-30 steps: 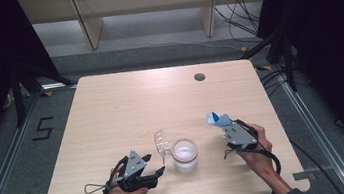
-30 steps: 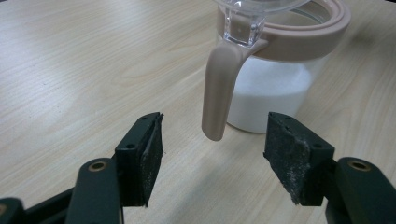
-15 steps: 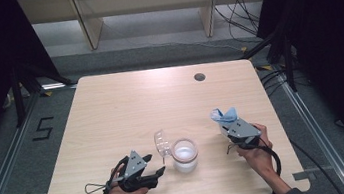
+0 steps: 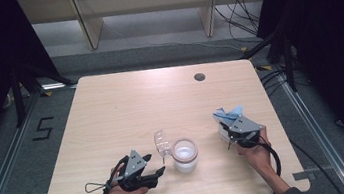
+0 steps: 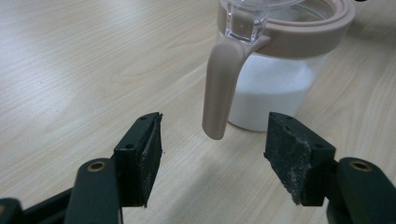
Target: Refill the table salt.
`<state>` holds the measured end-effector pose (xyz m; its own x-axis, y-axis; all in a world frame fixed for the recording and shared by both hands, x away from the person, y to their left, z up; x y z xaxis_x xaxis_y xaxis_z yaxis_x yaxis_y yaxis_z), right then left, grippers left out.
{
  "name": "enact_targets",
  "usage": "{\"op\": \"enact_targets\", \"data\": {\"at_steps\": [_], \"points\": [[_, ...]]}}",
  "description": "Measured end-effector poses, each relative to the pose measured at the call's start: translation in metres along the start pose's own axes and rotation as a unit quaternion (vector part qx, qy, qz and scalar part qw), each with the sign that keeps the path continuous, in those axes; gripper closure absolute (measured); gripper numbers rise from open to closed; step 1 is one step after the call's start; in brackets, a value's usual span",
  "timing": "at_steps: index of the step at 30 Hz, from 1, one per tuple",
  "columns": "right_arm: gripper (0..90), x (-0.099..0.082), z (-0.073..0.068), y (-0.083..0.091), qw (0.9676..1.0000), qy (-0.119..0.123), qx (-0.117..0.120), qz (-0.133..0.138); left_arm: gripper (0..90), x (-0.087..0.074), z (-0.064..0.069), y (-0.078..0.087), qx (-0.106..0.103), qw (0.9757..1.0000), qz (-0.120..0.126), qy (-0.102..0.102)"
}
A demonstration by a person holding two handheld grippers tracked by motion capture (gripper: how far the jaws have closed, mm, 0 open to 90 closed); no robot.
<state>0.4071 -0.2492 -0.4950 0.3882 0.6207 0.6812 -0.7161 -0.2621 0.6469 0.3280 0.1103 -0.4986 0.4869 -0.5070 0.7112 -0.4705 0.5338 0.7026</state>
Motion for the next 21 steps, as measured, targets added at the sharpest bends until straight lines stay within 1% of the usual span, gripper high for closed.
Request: {"op": "enact_targets", "data": {"at_steps": [1,2,4,5,7,8,9,10,11,12,14,15,16,17,18,19,20,21], "points": [[83.0,0.000,0.002,0.000,1.0000,0.002,0.001,0.002,35.8,0.000,0.000,0.000,0.001,1.0000,0.001,0.001],[81.8,-0.001,0.002,0.001,1.0000,-0.009,0.003,0.000,35.7,0.000,0.000,0.000,0.003,1.0000,-0.002,0.001],[80.0,-0.003,0.003,0.002,0.9997,-0.021,0.007,-0.001,35.5,0.000,0.000,0.001,0.001,1.0000,-0.001,-0.002],[79.1,-0.004,0.003,0.003,0.9998,-0.018,0.006,-0.001,35.6,0.000,0.001,0.000,-0.001,1.0000,0.002,0.001],[77.7,-0.004,0.004,0.003,0.9996,-0.026,0.009,0.000,35.6,0.000,0.001,0.000,-0.001,1.0000,0.003,0.004],[77.7,-0.004,0.004,0.003,0.9996,-0.026,0.009,0.000,35.7,0.000,0.001,0.000,-0.001,1.0000,0.003,0.004],[77.0,-0.005,0.004,0.003,0.9993,-0.036,0.011,0.001,35.7,0.000,-0.001,0.001,0.003,1.0000,-0.004,-0.003],[75.4,-0.005,0.005,0.004,0.9995,-0.030,0.009,-0.002,35.7,0.000,-0.001,0.002,0.004,1.0000,-0.004,-0.005],[74.7,-0.005,0.006,0.005,0.9994,-0.034,0.010,-0.001,35.7,0.000,-0.001,0.002,0.003,1.0000,-0.001,0.001],[72.9,-0.005,0.007,0.005,0.9994,-0.033,0.008,-0.002,35.7,0.000,-0.001,0.002,0.004,1.0000,-0.002,-0.001],[70.2,-0.005,0.007,0.006,0.9991,-0.040,0.013,-0.001,35.7,0.001,-0.002,0.003,0.006,0.9999,-0.003,-0.009],[68.9,-0.005,0.007,0.006,0.9991,-0.040,0.013,0.005,35.7,0.000,-0.001,0.003,0.005,1.0000,-0.004,-0.005],[66.4,-0.005,0.008,0.007,0.9989,-0.044,0.013,0.005,35.7,0.001,-0.002,0.003,0.005,0.9999,-0.003,-0.010],[64.9,-0.005,0.007,0.008,0.9982,-0.057,0.018,0.002,35.7,0.001,-0.002,0.003,0.005,0.9999,-0.003,-0.010],[64.1,-0.005,0.009,0.008,0.9983,-0.055,0.016,0.011,35.8,0.001,-0.002,0.003,0.004,0.9999,-0.004,-0.011],[62.8,-0.005,0.009,0.009,0.9982,-0.055,0.017,0.012,35.9,0.001,-0.001,0.003,0.006,1.0000,-0.002,-0.004],[60.5,-0.005,0.010,0.010,0.9984,-0.053,0.019,0.011,35.9,0.001,-0.002,0.003,0.006,1.0000,-0.001,-0.005],[58.2,-0.005,0.009,0.010,0.9981,-0.057,0.020,0.016,35.9,0.001,-0.002,0.003,0.007,1.0000,0.000,-0.004]]}}
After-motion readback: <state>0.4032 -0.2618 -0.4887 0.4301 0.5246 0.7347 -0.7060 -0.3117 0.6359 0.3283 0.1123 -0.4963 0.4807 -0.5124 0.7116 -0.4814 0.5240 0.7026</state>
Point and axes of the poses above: each handheld gripper's, and its own axes: y roughly backward along the jaws, x roughly out of its top, z roughly to its right, the point moved 1 cm from there along -y, roughly forward along the jaws, and after that the axes turned 15 degrees about -z, right-handed, at the moved point
